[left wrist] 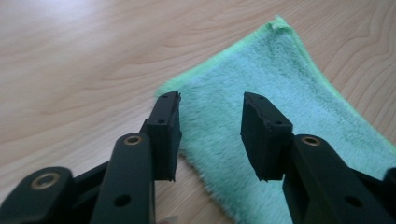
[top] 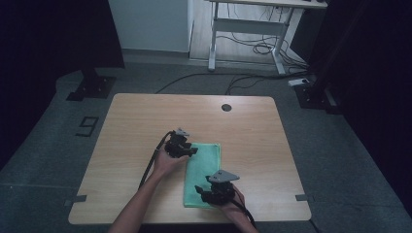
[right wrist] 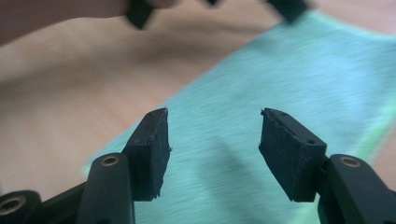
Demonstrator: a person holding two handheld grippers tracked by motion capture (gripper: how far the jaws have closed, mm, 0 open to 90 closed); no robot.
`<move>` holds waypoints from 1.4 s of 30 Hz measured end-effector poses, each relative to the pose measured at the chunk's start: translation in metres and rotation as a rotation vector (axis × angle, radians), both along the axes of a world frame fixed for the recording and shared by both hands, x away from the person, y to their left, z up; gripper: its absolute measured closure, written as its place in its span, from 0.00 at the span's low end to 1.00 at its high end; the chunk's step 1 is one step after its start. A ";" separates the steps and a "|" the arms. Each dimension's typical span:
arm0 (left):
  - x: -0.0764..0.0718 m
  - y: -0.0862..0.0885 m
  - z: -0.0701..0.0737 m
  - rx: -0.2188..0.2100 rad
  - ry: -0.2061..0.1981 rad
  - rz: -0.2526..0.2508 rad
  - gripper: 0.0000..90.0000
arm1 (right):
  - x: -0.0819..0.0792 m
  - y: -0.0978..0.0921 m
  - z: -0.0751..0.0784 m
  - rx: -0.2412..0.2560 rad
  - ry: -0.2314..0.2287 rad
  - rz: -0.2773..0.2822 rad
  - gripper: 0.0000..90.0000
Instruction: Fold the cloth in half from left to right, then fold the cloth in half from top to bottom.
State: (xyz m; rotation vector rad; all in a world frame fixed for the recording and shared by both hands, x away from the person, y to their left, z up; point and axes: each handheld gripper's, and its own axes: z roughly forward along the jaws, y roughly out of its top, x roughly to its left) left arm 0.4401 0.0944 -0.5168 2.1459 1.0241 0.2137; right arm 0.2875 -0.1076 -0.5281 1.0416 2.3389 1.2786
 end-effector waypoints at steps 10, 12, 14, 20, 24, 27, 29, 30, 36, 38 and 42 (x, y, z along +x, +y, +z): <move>0.001 0.016 0.004 -0.001 -0.013 0.038 0.61 | 0.068 -0.040 0.005 0.034 0.001 -0.140 0.46; 0.003 0.018 0.004 -0.007 -0.015 0.048 0.59 | 0.078 -0.042 0.007 0.034 -0.002 -0.155 0.45; 0.006 0.018 0.003 -0.003 -0.014 0.054 0.59 | 0.084 -0.043 0.008 0.033 -0.003 -0.157 0.45; 0.017 0.014 0.000 0.010 -0.008 0.056 0.58 | 0.118 -0.045 0.006 0.020 0.019 -0.202 0.45; 0.024 0.011 -0.005 0.010 0.008 0.067 0.59 | 0.135 -0.045 0.002 0.004 0.037 -0.228 0.46; 0.026 0.011 -0.010 0.015 0.024 0.063 0.59 | 0.141 -0.046 0.001 0.002 0.044 -0.235 0.46; 0.027 0.010 -0.012 0.017 0.031 0.057 0.59 | 0.146 -0.045 -0.001 -0.006 0.047 -0.238 0.47; 0.027 0.010 -0.013 0.015 0.030 0.055 0.59 | 0.150 -0.044 -0.003 -0.009 0.054 -0.238 0.49; 0.030 0.007 -0.019 0.013 0.044 0.063 0.61 | 0.160 -0.041 -0.016 -0.032 0.092 -0.232 0.56; 0.029 0.006 -0.020 0.013 0.038 0.062 0.61 | 0.161 -0.041 -0.018 -0.038 0.099 -0.232 0.57; 0.028 0.002 -0.021 0.017 0.021 0.052 0.70 | 0.165 -0.040 -0.022 -0.032 0.087 -0.211 0.71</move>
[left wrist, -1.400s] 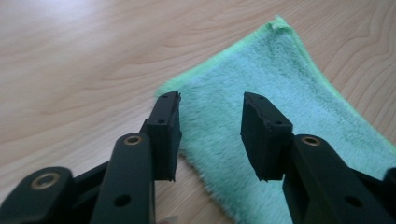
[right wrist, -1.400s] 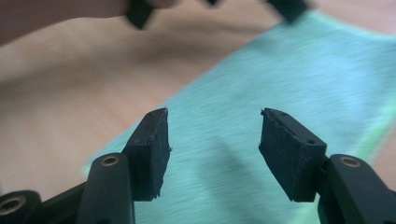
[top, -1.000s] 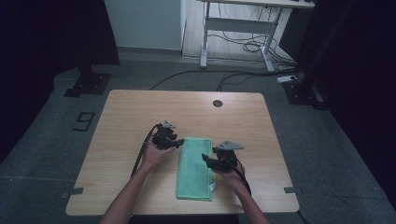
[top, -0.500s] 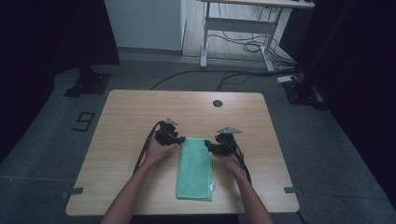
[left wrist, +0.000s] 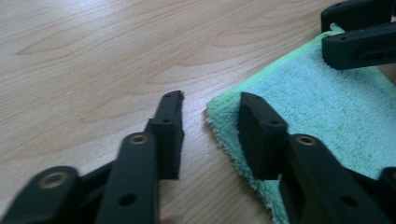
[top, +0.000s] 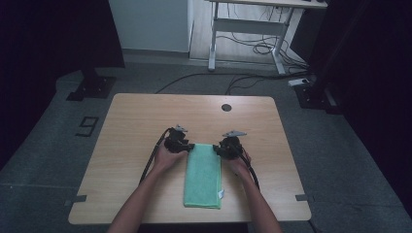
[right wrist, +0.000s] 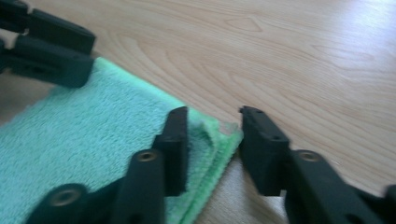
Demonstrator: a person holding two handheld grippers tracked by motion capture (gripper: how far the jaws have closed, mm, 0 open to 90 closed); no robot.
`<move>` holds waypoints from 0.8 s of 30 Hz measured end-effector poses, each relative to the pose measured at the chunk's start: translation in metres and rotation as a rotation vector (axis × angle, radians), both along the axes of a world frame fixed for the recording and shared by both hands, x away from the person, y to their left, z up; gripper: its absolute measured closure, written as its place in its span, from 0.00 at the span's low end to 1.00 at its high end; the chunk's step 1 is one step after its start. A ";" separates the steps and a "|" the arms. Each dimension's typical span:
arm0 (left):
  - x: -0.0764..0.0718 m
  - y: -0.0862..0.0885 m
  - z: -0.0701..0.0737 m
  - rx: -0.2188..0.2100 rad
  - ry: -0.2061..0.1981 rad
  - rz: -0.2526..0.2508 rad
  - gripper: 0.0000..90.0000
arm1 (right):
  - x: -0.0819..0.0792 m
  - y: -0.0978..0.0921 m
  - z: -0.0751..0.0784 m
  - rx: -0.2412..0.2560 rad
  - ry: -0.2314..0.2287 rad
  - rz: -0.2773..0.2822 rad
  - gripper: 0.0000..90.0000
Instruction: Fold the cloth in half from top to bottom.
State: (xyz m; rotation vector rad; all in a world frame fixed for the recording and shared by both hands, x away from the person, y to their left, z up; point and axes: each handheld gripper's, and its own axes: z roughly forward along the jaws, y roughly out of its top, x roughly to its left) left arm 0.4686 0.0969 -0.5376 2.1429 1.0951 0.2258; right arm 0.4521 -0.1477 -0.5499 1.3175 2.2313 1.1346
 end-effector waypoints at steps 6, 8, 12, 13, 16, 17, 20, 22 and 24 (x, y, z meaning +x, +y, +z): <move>-0.003 -0.007 -0.002 -0.007 -0.006 -0.045 0.90 | 0.001 0.000 -0.001 0.013 0.002 0.049 0.89; -0.004 -0.006 -0.001 -0.006 -0.011 -0.054 0.96 | 0.001 0.000 0.000 0.009 -0.009 0.055 0.92; -0.008 -0.002 0.006 -0.020 -0.034 -0.072 0.98 | -0.002 -0.002 0.005 0.025 -0.033 0.072 0.93; -0.008 -0.001 0.008 -0.024 -0.040 -0.072 0.98 | -0.003 -0.002 0.009 0.035 -0.048 0.076 0.93; -0.013 0.003 0.018 -0.040 -0.068 -0.079 0.98 | -0.008 -0.004 0.018 0.058 -0.084 0.096 0.94; -0.015 0.003 0.021 -0.045 -0.078 -0.082 0.98 | -0.008 -0.004 0.018 0.058 -0.084 0.096 0.94; -0.024 0.006 0.033 -0.058 -0.120 -0.101 0.98 | -0.016 -0.007 0.030 0.078 -0.121 0.108 0.94; -0.032 0.007 0.041 -0.065 -0.148 -0.113 0.98 | -0.018 -0.008 0.032 0.080 -0.129 0.108 0.94; -0.037 0.008 0.046 -0.072 -0.167 -0.119 0.98 | -0.028 -0.009 0.044 0.091 -0.169 0.122 0.93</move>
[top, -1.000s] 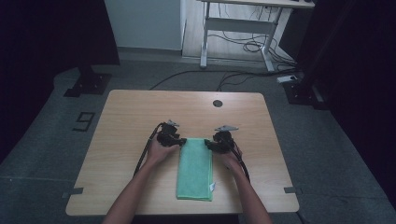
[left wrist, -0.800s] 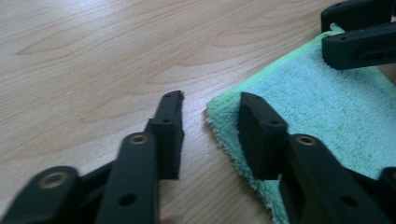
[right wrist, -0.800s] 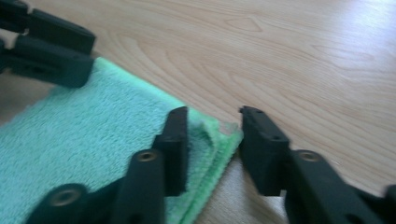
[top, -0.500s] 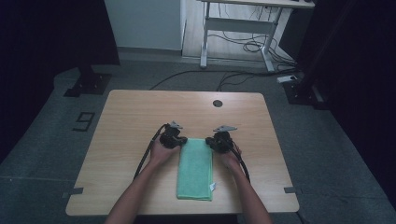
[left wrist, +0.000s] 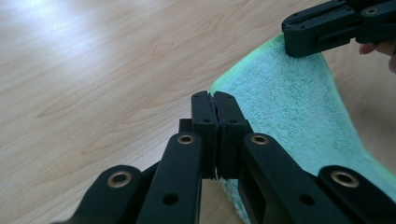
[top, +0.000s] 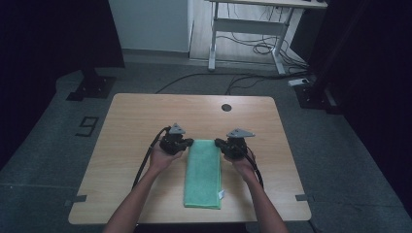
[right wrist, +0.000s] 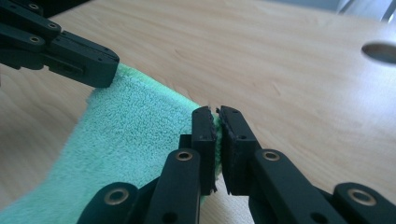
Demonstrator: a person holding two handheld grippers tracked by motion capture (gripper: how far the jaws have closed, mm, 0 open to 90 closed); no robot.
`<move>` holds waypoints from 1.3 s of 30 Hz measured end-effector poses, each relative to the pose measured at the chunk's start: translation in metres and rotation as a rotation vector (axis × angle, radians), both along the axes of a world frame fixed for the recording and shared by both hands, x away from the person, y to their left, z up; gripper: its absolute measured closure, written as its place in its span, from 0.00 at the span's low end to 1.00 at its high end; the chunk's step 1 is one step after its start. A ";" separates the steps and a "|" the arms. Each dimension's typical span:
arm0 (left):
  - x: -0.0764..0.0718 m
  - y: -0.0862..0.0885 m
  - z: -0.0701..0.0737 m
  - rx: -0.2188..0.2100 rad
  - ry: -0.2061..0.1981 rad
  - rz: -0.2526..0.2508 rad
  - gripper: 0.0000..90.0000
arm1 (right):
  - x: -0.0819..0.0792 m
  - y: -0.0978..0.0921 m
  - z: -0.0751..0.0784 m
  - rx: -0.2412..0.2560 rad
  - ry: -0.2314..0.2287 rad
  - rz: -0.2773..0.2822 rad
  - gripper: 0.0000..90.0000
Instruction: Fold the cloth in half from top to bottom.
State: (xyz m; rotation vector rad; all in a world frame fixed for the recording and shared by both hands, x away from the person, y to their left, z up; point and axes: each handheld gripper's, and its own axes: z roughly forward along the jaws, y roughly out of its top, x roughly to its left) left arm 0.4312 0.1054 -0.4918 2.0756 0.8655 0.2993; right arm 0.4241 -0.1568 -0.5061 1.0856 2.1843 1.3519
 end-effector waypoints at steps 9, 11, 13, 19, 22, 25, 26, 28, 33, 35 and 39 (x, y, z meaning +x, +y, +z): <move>-0.026 0.007 0.013 -0.023 -0.056 -0.028 0.98 | -0.023 -0.003 0.015 0.017 -0.058 0.035 0.93; -0.031 0.009 0.014 -0.030 -0.064 -0.036 0.98 | -0.028 -0.003 0.015 0.017 -0.066 0.038 0.93; -0.037 0.010 0.015 -0.033 -0.074 -0.045 0.98 | -0.034 -0.003 0.014 0.020 -0.075 0.046 0.93; -0.065 0.016 0.015 -0.050 -0.105 -0.060 0.98 | -0.057 -0.004 0.014 0.020 -0.106 0.088 0.93; -0.081 0.019 0.011 -0.069 -0.102 -0.065 0.98 | -0.071 -0.004 0.013 0.025 -0.112 0.113 0.93; -0.094 0.022 0.006 -0.073 -0.091 -0.072 0.98 | -0.084 -0.004 0.008 0.026 -0.108 0.138 0.93; -0.098 0.023 0.004 -0.072 -0.086 -0.072 0.98 | -0.086 -0.004 0.006 0.029 -0.103 0.143 0.93; -0.106 0.023 0.001 -0.070 -0.076 -0.072 0.98 | -0.093 -0.005 0.001 0.038 -0.093 0.152 0.93; -0.120 0.024 -0.009 -0.105 -0.030 -0.065 0.98 | -0.111 -0.007 -0.010 0.046 -0.063 0.166 0.93; -0.127 0.023 -0.012 -0.091 -0.026 -0.067 0.98 | -0.113 -0.008 -0.011 0.053 -0.061 0.166 0.93; -0.139 0.022 -0.019 -0.095 -0.003 -0.074 0.97 | -0.126 -0.012 -0.015 0.070 -0.043 0.175 0.93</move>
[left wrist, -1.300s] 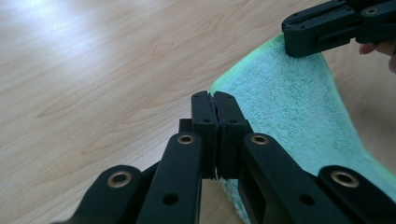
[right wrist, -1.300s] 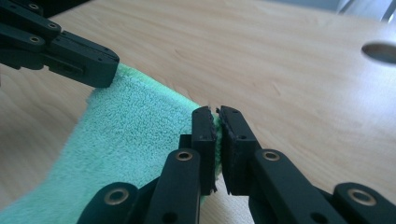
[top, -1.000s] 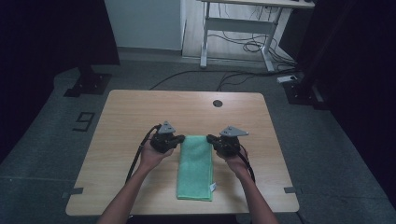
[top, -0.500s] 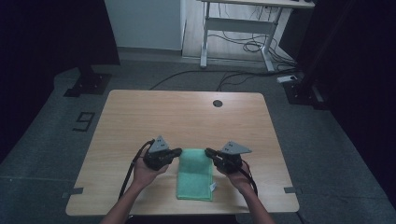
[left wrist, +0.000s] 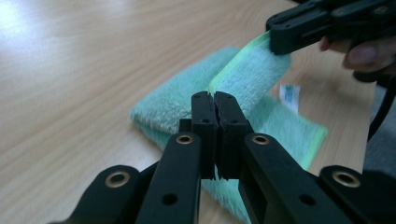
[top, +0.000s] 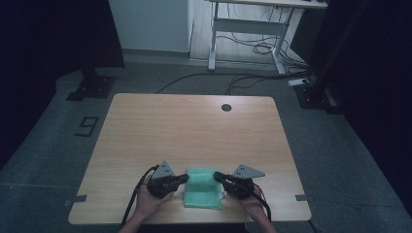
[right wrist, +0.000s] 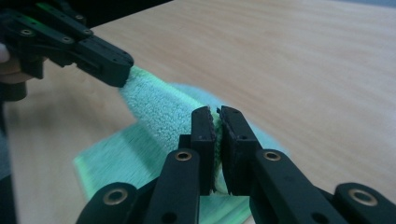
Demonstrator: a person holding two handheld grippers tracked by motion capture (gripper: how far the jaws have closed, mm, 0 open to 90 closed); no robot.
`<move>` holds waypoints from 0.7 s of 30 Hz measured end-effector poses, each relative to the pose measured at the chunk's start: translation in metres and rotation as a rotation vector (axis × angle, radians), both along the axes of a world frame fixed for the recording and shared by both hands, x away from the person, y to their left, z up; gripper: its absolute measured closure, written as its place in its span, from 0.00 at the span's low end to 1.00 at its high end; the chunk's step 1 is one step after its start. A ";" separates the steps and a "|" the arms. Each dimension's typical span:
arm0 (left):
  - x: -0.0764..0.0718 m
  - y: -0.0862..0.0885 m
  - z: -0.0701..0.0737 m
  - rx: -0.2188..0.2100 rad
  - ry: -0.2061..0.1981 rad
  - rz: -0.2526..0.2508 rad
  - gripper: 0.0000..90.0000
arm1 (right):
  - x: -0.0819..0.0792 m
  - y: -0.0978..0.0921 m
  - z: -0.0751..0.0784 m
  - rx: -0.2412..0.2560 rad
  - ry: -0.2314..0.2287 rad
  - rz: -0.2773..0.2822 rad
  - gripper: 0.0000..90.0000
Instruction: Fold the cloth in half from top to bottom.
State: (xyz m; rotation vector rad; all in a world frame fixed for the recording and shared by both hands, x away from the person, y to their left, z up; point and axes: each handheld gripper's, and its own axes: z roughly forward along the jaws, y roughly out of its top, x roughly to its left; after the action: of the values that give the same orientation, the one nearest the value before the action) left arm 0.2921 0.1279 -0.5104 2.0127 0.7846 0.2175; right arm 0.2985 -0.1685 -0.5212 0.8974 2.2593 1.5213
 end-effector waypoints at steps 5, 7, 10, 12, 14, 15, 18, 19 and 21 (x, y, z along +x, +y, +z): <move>-0.016 0.001 -0.014 0.006 0.042 -0.021 0.97 | -0.016 0.000 -0.014 -0.038 0.026 0.016 0.91; -0.022 -0.001 -0.020 0.044 0.032 -0.021 0.95 | -0.023 0.000 -0.020 -0.046 0.030 0.018 0.91; -0.027 -0.001 -0.026 0.032 0.053 -0.040 0.91 | -0.029 -0.003 -0.024 -0.052 0.043 0.012 0.89; -0.029 -0.001 -0.026 0.033 0.051 -0.046 0.79 | -0.031 -0.006 -0.025 -0.042 0.056 0.012 0.84; -0.030 0.001 -0.022 0.031 0.068 -0.056 0.74 | -0.033 -0.008 -0.024 -0.025 0.063 0.025 0.76; -0.031 0.003 -0.018 0.020 0.067 -0.056 0.70 | -0.036 -0.009 -0.022 -0.022 0.048 0.034 0.70; -0.032 0.008 -0.005 -0.019 0.041 -0.066 0.64 | -0.039 -0.016 -0.011 0.028 0.013 -0.005 0.63; -0.031 0.009 0.000 -0.031 0.033 -0.069 0.64 | -0.037 -0.017 -0.008 0.044 0.008 -0.015 0.62; -0.024 0.009 0.007 -0.041 0.017 -0.058 0.64 | -0.031 -0.017 -0.001 0.051 0.002 -0.036 0.62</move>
State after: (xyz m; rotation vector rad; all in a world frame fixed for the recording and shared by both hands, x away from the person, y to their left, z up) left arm 0.2679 0.1368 -0.5037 1.9985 0.7347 0.1499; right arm 0.2672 -0.1853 -0.5218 0.9484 2.2032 1.5694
